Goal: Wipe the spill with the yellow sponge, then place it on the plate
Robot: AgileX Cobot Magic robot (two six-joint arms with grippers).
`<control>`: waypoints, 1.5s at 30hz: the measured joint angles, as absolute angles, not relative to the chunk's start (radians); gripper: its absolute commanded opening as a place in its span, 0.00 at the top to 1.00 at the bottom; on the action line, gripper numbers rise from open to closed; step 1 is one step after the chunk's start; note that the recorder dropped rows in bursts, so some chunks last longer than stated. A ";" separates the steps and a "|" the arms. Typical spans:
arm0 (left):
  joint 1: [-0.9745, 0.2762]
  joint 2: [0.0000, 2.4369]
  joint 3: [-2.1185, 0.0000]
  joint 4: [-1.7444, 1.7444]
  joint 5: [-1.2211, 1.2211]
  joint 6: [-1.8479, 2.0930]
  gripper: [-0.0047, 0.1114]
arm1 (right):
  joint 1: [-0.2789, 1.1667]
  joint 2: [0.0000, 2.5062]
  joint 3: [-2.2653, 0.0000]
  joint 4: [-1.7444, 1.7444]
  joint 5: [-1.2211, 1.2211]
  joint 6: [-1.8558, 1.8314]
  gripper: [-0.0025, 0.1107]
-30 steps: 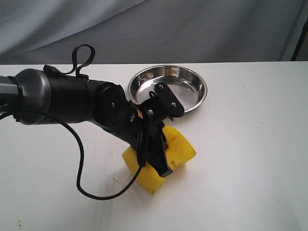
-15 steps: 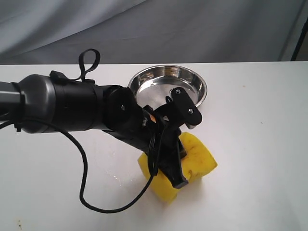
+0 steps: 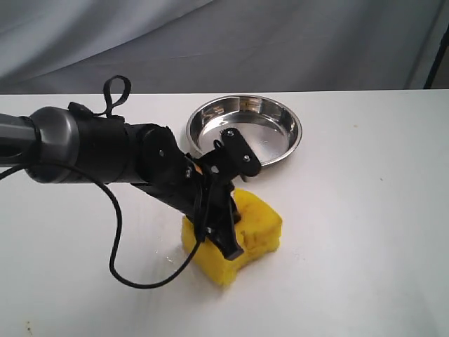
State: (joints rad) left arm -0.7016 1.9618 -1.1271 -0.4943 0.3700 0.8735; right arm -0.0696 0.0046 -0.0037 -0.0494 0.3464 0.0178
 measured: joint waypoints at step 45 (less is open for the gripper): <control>-0.503 1.999 -1.127 -0.603 0.315 0.874 0.96 | -0.070 0.005 -0.004 -0.049 0.346 0.018 0.98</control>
State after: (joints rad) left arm -0.5034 1.9988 -1.1271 -0.6028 0.3148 0.8737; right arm -0.0696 0.0046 -0.0037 -0.0494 0.3464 0.0178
